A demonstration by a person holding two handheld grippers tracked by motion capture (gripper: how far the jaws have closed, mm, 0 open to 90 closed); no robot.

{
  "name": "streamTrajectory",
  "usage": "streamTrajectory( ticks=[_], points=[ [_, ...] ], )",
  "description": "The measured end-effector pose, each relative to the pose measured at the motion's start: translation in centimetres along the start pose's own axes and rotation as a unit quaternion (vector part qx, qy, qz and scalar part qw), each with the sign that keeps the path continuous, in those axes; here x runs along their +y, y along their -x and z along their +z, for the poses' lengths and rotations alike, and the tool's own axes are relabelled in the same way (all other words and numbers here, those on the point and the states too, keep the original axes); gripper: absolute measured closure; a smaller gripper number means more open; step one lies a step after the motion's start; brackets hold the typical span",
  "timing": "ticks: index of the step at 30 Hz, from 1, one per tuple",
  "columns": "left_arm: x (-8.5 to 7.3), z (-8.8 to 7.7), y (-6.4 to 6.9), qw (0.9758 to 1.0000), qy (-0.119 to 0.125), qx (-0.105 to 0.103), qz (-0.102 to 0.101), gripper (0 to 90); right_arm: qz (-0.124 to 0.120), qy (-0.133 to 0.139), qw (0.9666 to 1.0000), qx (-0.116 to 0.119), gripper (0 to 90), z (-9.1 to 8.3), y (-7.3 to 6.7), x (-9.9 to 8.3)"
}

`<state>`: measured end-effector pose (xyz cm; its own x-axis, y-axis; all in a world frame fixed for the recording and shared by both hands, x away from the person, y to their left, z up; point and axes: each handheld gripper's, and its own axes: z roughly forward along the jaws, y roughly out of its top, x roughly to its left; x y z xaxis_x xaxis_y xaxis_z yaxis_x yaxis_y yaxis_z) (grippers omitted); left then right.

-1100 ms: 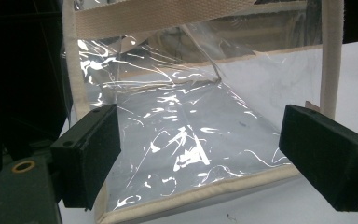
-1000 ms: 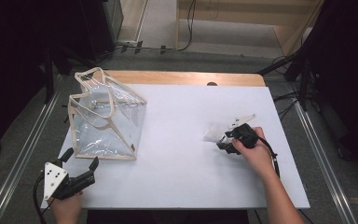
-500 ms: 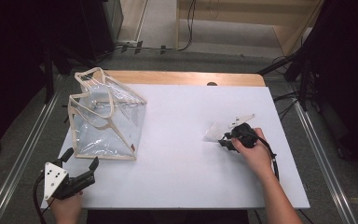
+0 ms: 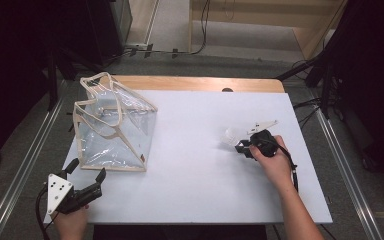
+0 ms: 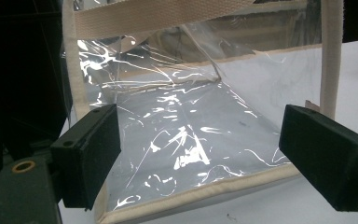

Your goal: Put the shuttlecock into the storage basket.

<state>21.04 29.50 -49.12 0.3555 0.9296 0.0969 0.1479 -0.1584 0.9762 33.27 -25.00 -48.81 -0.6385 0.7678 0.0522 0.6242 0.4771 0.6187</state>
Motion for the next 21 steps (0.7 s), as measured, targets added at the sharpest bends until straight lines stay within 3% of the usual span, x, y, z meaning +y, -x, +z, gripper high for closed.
streamTrajectory(
  ticks=[21],
  points=[
    [0.0, 0.0, 0.0, 1.0000, 0.002, -0.002, -0.001, 13.4, -0.017, 0.036, 0.9989, 0.025, 62.3, -0.9, -2.4, 3.8]
  ],
)
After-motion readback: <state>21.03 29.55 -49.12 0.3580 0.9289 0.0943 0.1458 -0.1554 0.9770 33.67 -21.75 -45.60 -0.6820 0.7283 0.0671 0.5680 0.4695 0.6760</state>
